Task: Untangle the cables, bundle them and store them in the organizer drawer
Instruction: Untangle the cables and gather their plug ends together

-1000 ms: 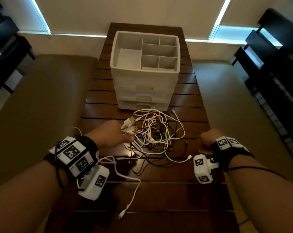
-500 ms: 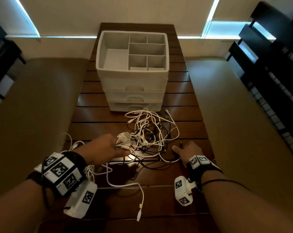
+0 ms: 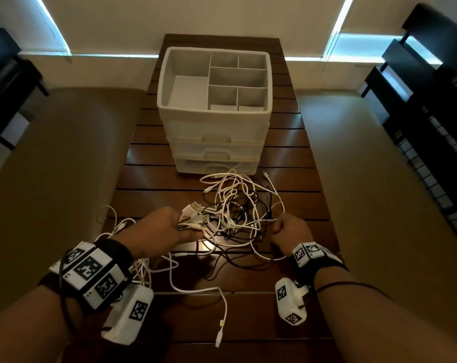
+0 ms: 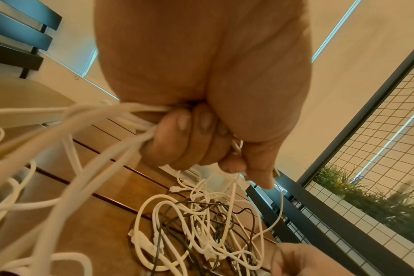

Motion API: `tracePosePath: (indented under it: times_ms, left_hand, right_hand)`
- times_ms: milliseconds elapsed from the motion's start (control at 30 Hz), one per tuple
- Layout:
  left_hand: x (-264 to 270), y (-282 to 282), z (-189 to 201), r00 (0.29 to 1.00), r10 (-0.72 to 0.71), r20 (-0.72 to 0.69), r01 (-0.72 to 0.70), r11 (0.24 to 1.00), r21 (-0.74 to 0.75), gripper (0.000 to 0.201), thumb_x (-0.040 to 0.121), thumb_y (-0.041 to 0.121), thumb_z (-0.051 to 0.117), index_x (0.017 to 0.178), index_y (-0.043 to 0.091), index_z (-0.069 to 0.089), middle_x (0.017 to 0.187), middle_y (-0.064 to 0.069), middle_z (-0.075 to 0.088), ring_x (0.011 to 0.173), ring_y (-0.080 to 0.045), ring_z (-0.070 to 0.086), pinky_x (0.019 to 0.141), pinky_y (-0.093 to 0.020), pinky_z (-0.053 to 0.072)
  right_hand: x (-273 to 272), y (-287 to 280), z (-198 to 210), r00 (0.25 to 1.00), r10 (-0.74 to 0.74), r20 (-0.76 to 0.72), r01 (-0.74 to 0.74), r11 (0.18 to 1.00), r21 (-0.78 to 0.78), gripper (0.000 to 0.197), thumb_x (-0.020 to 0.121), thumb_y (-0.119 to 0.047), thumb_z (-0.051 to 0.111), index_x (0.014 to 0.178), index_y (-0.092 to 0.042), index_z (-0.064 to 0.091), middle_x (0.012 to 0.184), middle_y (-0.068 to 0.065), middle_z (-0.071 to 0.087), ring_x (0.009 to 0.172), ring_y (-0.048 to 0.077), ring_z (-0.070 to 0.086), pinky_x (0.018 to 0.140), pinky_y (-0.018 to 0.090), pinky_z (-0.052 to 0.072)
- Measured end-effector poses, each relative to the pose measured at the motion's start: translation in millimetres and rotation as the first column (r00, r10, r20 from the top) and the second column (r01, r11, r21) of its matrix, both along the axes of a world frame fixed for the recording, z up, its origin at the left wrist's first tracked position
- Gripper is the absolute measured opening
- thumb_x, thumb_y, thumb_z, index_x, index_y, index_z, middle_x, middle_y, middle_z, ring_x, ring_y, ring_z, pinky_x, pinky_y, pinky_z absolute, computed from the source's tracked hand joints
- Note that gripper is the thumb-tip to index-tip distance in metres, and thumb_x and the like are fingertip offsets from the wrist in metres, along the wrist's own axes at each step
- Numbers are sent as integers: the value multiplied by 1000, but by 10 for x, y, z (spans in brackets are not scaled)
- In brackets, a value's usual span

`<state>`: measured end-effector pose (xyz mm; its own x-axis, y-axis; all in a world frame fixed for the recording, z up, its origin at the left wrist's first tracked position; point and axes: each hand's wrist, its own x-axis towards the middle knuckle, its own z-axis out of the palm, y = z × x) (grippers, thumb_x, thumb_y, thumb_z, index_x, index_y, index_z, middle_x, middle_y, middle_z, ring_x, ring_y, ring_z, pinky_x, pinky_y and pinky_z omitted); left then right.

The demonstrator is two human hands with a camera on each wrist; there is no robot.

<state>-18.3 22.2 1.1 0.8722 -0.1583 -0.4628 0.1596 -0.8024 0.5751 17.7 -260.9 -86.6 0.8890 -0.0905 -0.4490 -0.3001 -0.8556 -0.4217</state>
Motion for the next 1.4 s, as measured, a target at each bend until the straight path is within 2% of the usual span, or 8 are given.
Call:
tracePosePath:
  times_ms: [200, 467, 667, 767, 867, 1000, 1167, 1400]
  left_hand:
    - [-13, -36, -14, 1000, 0, 8, 0, 1000, -11, 43, 83, 43, 71, 53, 19, 53, 38, 10, 43, 36, -3, 38, 40, -13, 28]
    - [-1, 14, 27, 999, 25, 21, -24, 998, -54, 42, 81, 47, 71, 54, 17, 59, 47, 6, 48, 43, -5, 42, 48, -22, 34]
    - [83, 62, 272, 986, 135, 97, -109, 964, -242, 24, 84, 39, 71, 74, 18, 69, 63, 3, 67, 52, -7, 57, 52, -14, 40]
    - [162, 47, 449, 958, 231, 169, -167, 930, -327, 24, 87, 30, 70, 69, 19, 59, 41, 16, 53, 37, 4, 44, 41, -8, 31]
    - [232, -11, 625, 941, 282, 188, -175, 879, -443, 19, 90, 23, 67, 74, 22, 58, 37, 20, 50, 35, 6, 44, 40, -7, 31]
    - [322, -61, 628, 938, 345, 23, -254, 733, -631, 17, 93, 28, 63, 78, 22, 57, 42, 13, 44, 39, -3, 34, 44, -23, 28]
    - [381, -43, 664, 946, 323, -5, -234, 675, -700, 41, 79, 41, 74, 99, 7, 64, 64, 3, 55, 48, -7, 42, 45, -24, 33]
    - [409, -71, 668, 938, 340, -62, -264, 590, -763, 10, 87, 10, 69, 92, 3, 63, 54, 6, 62, 41, -1, 52, 40, -13, 38]
  right_hand:
    - [25, 243, -11, 982, 123, -146, -127, 992, -19, 31, 76, -35, 76, 66, -16, 53, 74, 2, 59, 74, 20, 58, 64, 29, 48]
    - [60, 307, 134, 990, 101, -99, -106, 993, -49, 31, 86, -28, 64, 61, -17, 48, 77, 3, 56, 80, 22, 58, 65, 26, 43]
    - [377, 375, 1050, 939, 228, 258, -248, 968, 48, 10, 79, -23, 67, 75, -15, 62, 71, -2, 59, 66, 13, 55, 53, 23, 38]
    - [499, 445, 1449, 888, 217, 406, -308, 936, 172, 14, 78, -18, 67, 71, -10, 58, 72, 4, 65, 71, 17, 62, 62, 31, 48]
    - [549, 551, 1725, 944, 42, 327, -221, 817, 532, 14, 85, -7, 60, 74, -10, 52, 84, 15, 71, 80, 23, 72, 69, 42, 55]
    - [500, 742, 1874, 991, -17, 132, -93, 617, 781, 8, 92, 0, 54, 86, -5, 52, 85, 20, 67, 63, 23, 69, 57, 31, 57]
    - [472, 978, 1890, 1000, -3, -2, 3, 479, 878, 6, 89, 5, 57, 87, -1, 54, 80, 19, 63, 62, 27, 66, 55, 30, 58]
    - [496, 1161, 1807, 997, -79, 16, 21, 444, 896, 11, 86, 1, 62, 78, -5, 56, 81, 15, 65, 63, 20, 62, 53, 26, 53]
